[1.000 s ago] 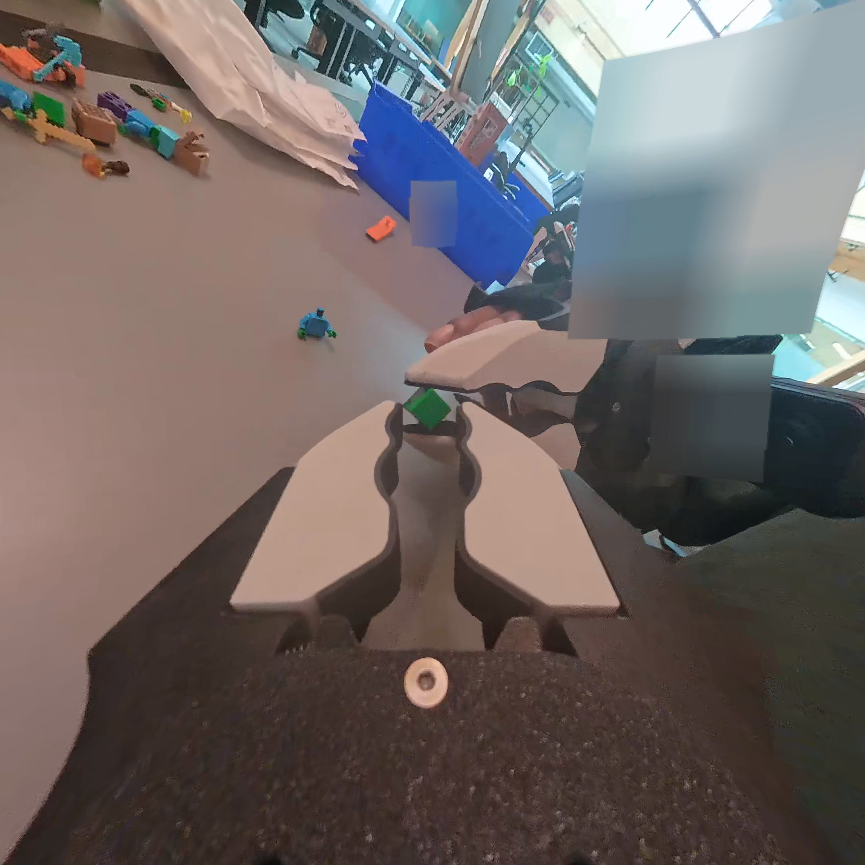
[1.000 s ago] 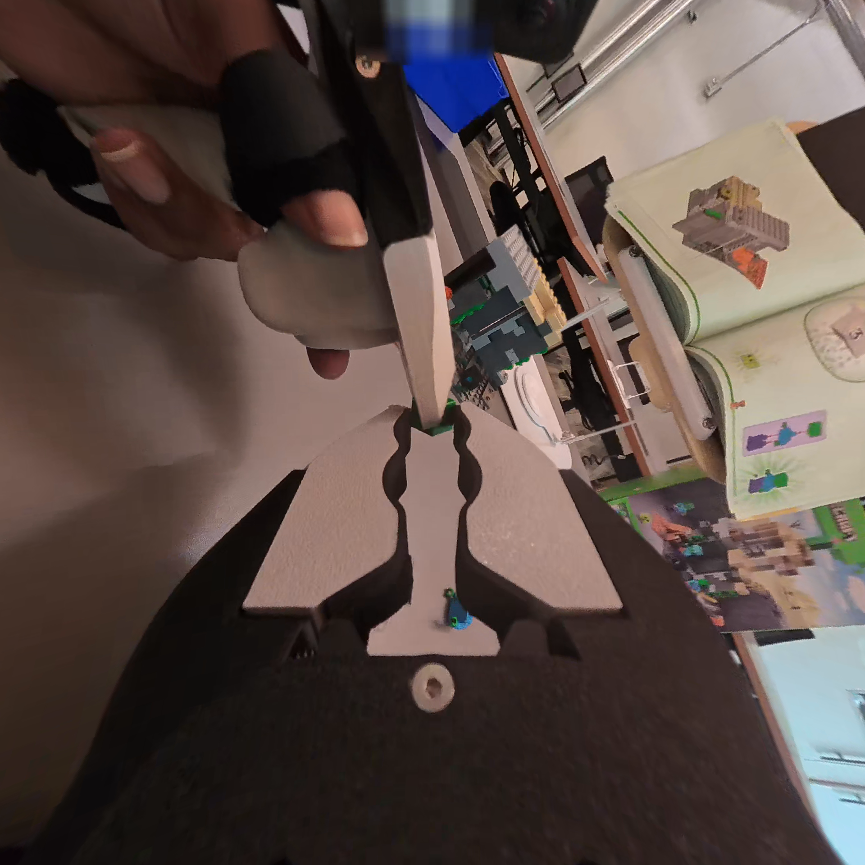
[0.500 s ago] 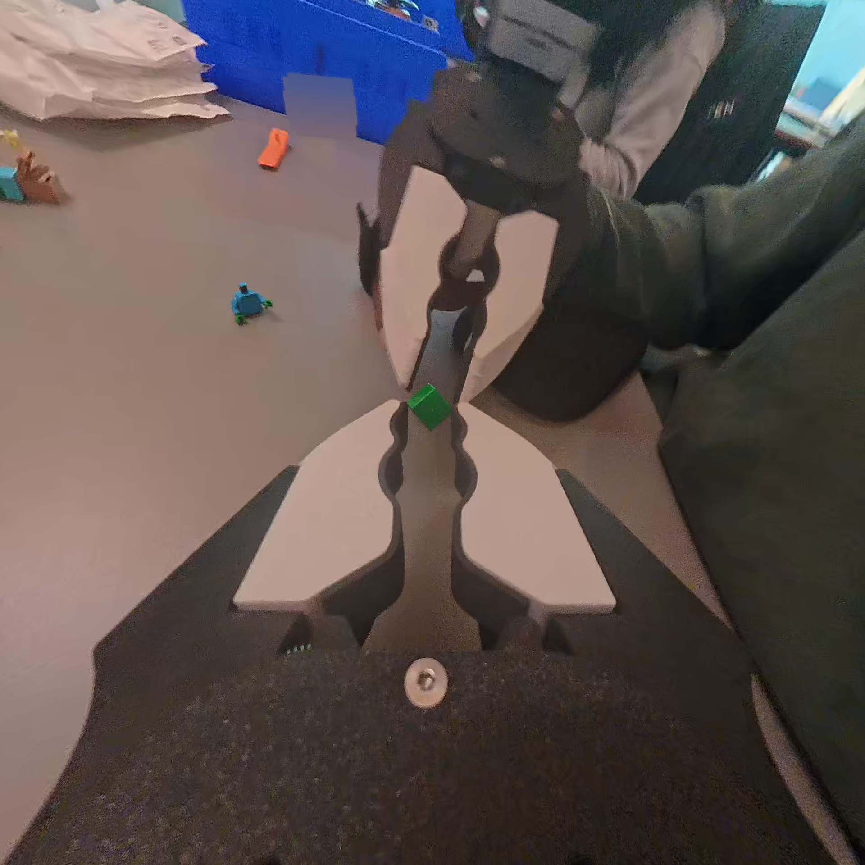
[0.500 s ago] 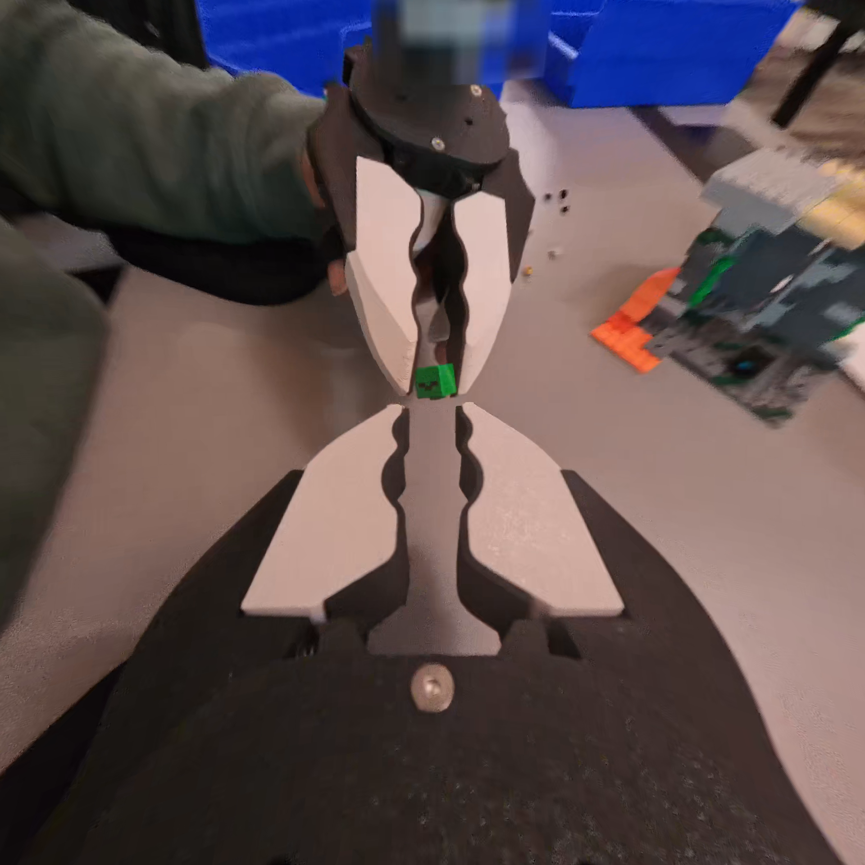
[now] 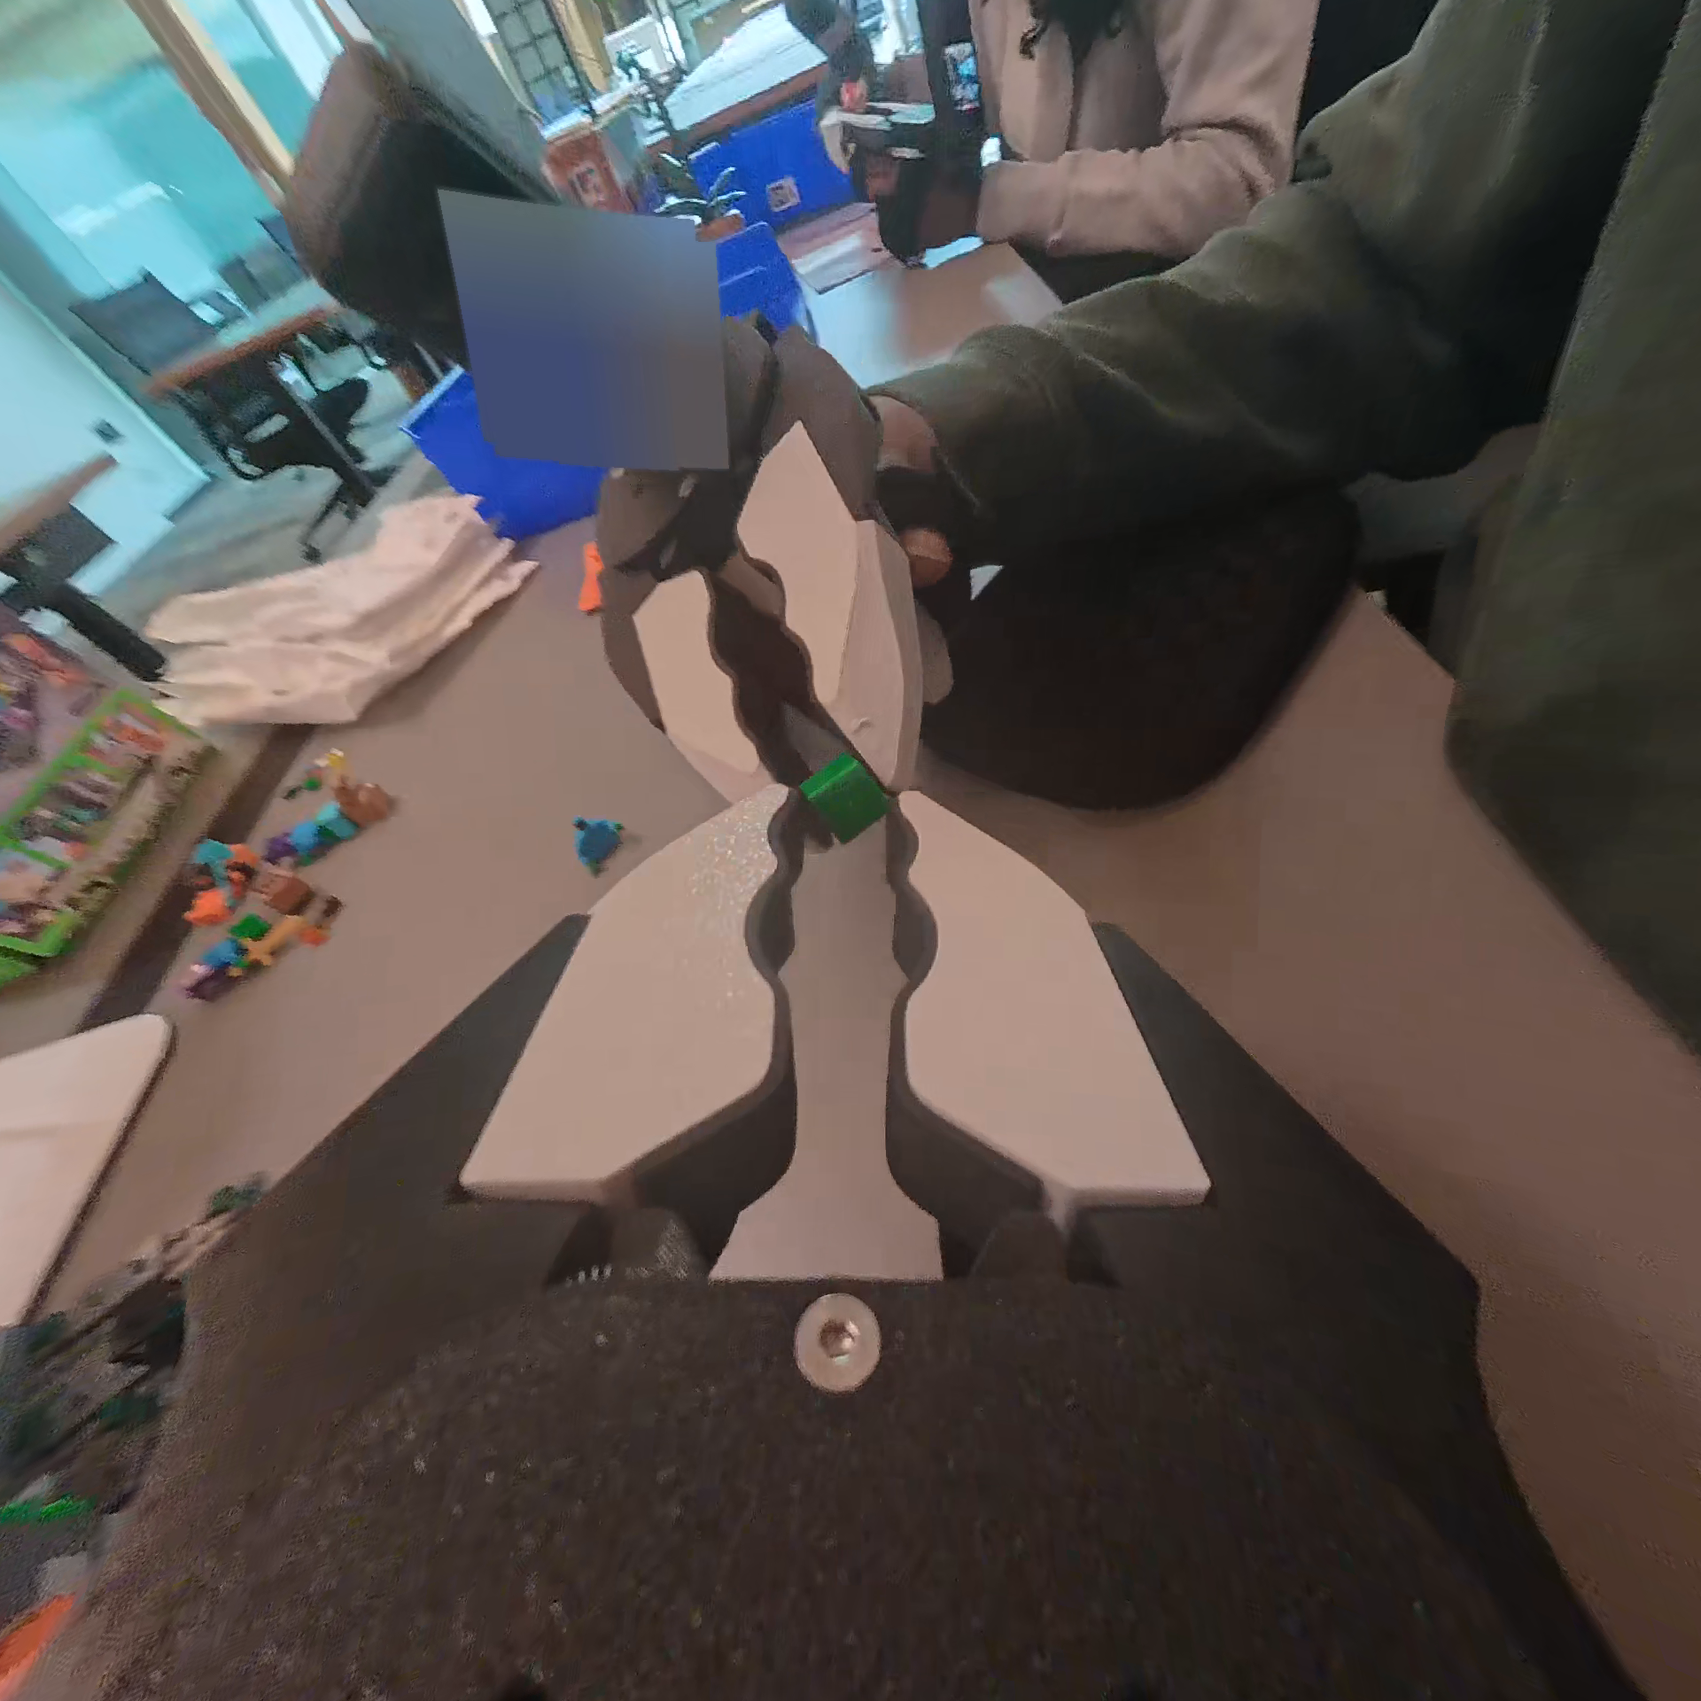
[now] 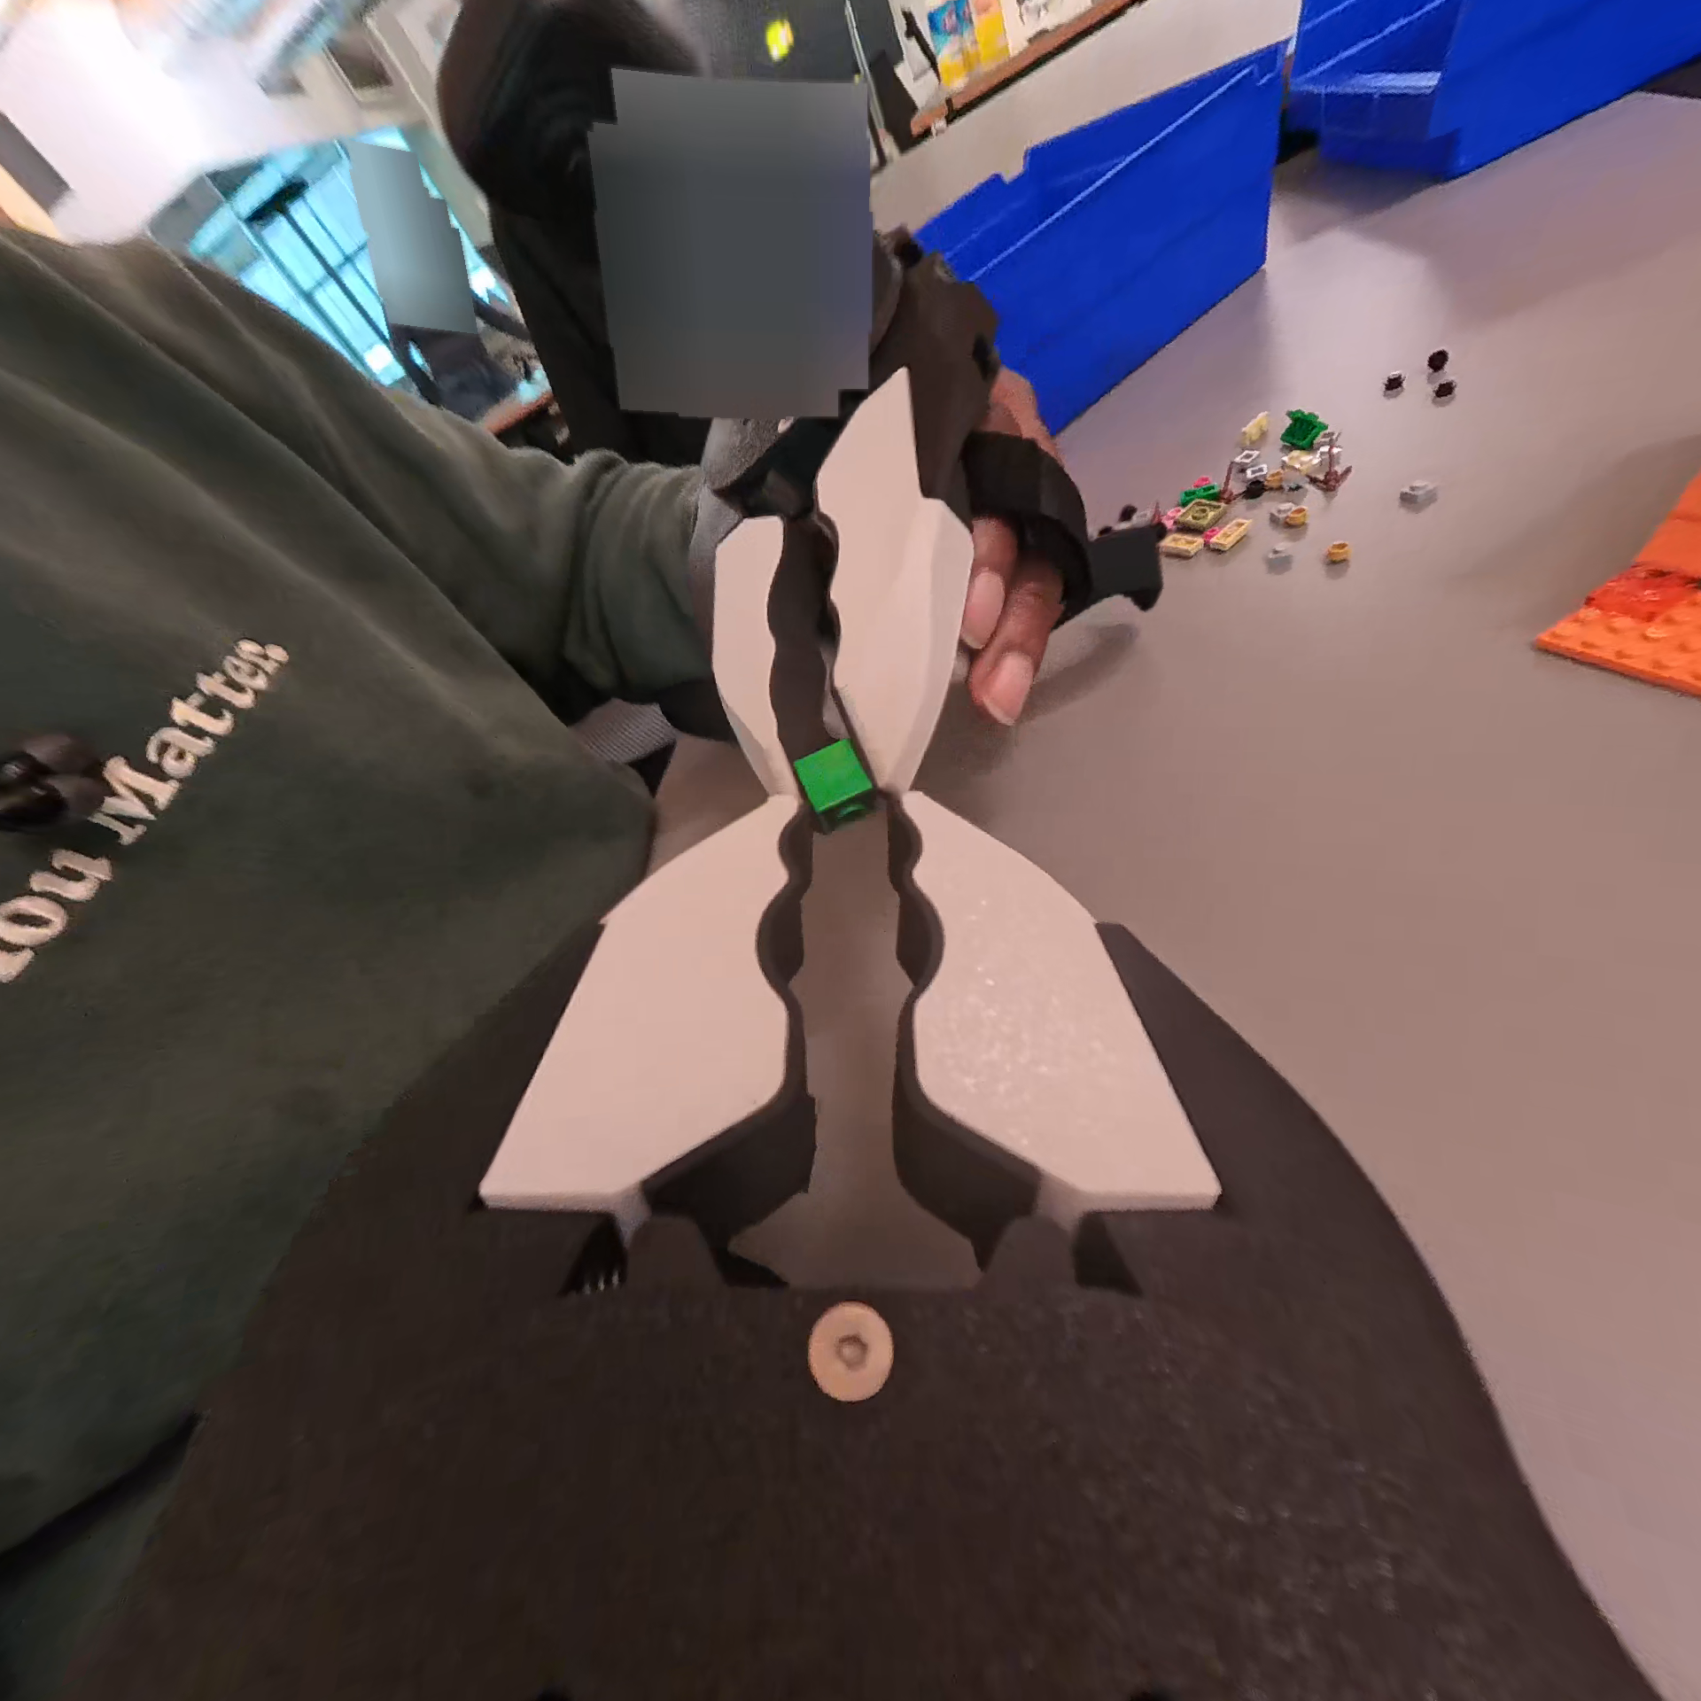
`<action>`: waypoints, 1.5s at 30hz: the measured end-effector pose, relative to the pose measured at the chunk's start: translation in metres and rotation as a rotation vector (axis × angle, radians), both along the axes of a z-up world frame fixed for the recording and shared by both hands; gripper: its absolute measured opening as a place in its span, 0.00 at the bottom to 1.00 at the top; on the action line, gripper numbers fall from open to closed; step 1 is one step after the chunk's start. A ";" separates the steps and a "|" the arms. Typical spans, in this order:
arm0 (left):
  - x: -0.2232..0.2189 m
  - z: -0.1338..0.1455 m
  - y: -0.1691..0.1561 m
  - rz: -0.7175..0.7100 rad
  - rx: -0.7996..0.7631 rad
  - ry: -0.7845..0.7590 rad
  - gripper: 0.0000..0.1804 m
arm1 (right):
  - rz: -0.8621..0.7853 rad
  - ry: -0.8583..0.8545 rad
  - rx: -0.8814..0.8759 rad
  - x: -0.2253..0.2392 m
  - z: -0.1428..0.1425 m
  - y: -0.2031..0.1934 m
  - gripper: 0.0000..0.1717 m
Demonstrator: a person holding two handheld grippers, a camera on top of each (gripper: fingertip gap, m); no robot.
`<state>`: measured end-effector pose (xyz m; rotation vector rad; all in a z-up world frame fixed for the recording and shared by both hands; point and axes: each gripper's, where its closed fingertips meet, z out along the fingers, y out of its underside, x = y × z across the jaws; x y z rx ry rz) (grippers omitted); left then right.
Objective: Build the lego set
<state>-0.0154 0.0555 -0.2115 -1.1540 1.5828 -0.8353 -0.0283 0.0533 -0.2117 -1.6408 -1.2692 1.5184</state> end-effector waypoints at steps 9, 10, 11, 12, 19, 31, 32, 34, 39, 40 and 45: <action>-0.002 0.015 0.009 0.089 0.112 -0.053 0.10 | -0.038 0.129 -0.127 -0.003 0.016 0.007 0.08; -0.003 0.016 0.012 0.098 0.089 -0.062 0.09 | -0.058 0.133 -0.113 -0.003 0.017 0.010 0.07; -0.003 0.016 0.013 0.101 0.064 -0.070 0.09 | -0.073 0.138 -0.101 -0.003 0.018 0.012 0.07; -0.004 0.018 0.015 0.107 0.037 -0.084 0.09 | -0.089 0.143 -0.086 -0.002 0.018 0.014 0.07; -0.006 0.029 0.025 0.165 -0.073 -0.155 0.09 | -0.221 0.218 0.027 0.005 0.030 0.031 0.07; -0.004 0.024 0.019 0.134 -0.113 -0.129 0.06 | -0.201 0.201 0.151 0.001 0.027 0.023 0.07; -0.004 0.023 0.019 0.131 -0.113 -0.124 0.06 | -0.199 0.194 0.160 0.001 0.026 0.023 0.07; -0.004 0.021 0.018 0.127 -0.115 -0.106 0.06 | -0.195 0.179 0.179 0.001 0.024 0.022 0.07; -0.009 0.004 0.020 0.124 -0.097 0.010 0.00 | -0.172 0.086 0.226 0.001 0.011 0.020 0.08; -0.010 0.001 0.018 0.115 -0.105 0.036 0.00 | -0.177 0.059 0.255 0.002 0.008 0.021 0.09; -0.008 -0.006 0.017 0.117 -0.113 0.067 0.00 | -0.181 -0.008 0.313 0.001 -0.001 0.022 0.07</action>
